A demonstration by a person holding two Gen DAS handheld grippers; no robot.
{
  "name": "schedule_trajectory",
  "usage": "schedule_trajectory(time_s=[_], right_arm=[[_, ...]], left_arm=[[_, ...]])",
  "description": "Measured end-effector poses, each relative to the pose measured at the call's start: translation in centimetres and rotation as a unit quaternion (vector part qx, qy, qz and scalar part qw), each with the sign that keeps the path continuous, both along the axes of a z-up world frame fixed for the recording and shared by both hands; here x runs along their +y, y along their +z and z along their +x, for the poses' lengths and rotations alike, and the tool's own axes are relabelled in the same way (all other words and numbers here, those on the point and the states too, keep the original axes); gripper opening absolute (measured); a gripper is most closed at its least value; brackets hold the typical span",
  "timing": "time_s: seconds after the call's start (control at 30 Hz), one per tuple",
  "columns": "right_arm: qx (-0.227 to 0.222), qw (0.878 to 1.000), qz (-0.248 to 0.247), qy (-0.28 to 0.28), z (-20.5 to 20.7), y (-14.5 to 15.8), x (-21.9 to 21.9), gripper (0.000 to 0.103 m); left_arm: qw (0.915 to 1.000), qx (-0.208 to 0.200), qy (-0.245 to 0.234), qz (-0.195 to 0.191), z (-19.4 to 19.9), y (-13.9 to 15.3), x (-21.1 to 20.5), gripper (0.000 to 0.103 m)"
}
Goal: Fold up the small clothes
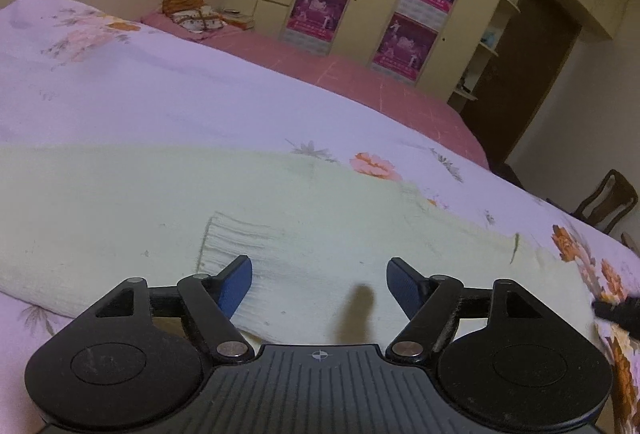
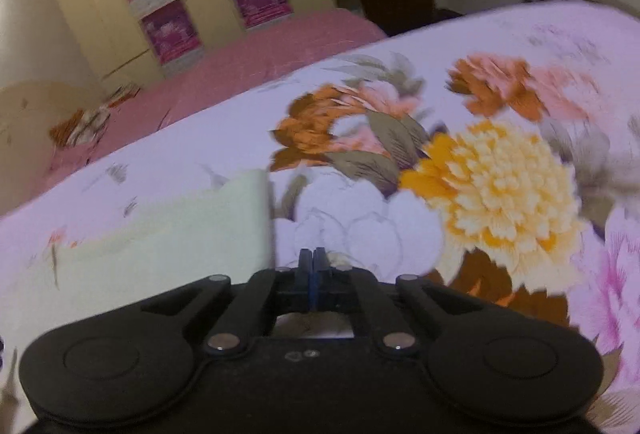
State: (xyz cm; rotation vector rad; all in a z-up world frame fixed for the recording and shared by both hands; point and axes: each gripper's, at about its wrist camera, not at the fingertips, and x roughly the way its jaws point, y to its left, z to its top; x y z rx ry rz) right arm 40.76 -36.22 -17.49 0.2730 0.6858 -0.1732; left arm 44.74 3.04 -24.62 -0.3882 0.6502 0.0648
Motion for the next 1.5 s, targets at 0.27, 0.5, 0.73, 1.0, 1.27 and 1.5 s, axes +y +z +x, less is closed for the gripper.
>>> schedule_trajectory(time_s=[0.27,0.5,0.73,1.0,1.27,1.5], right_arm=[[0.012,0.998,-0.019,0.052,0.4,0.0,3.5,0.032],[0.018,0.995,-0.060,0.074,0.0,-1.0,4.7,0.011],[0.021,0.998,-0.045,0.037,-0.3,-1.0,1.4,0.003],[-0.025,0.996,-0.042,0.079,-1.3,1.5,4.4,0.022],[0.010,0.997,-0.020,0.074,-1.8,0.5,5.4,0.033],[-0.003,0.992,0.010,0.129,-3.4,1.6,9.8,0.044]], left_arm=[[0.9999,0.010,-0.005,0.005,-0.1,0.0,-0.2,0.074],[0.9997,0.004,-0.023,0.011,-0.2,0.0,-1.8,0.074],[0.9989,-0.002,-0.038,0.027,-0.7,-0.4,-2.3,0.074],[0.9979,0.007,-0.040,0.050,-0.6,-0.1,-2.3,0.074],[0.9997,0.017,0.002,0.017,-4.2,2.0,1.6,0.077],[0.9945,0.031,0.100,0.004,-9.2,2.3,8.6,0.092]])
